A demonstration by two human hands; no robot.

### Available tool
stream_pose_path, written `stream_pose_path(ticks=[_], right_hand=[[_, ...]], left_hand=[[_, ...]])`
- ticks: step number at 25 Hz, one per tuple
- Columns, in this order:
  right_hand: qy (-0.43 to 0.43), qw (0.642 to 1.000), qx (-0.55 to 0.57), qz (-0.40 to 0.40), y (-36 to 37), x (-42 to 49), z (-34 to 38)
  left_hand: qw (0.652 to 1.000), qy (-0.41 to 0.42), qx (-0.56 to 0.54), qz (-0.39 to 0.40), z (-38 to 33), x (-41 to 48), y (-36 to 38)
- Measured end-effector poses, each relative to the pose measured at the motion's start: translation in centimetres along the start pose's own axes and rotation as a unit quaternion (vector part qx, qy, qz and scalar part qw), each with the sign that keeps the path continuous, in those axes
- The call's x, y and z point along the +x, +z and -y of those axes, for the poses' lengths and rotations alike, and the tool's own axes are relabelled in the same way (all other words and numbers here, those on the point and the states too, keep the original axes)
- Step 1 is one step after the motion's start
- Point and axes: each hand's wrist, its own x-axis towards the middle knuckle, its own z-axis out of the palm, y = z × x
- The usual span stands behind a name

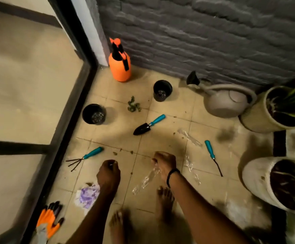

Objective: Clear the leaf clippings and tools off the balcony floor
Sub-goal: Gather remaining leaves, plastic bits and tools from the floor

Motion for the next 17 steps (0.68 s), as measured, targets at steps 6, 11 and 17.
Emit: stream_pose_path(ticks=[6,11,17], right_hand=[[-0.041,0.997,0.028,-0.051,0.5,15.8,4.3],[-0.19,0.96,-0.14,-0.149,1.9,28.8,4.9],[-0.395,0.833,-0.386,0.015,12.8,36.0,9.1]], left_hand=[[0.993,0.11,0.026,0.019,-6.2,11.5,10.1],[0.98,0.191,0.014,-0.048,-8.4,24.7,20.4],[0.923,0.382,0.03,-0.039,-8.3,40.4,23.4]])
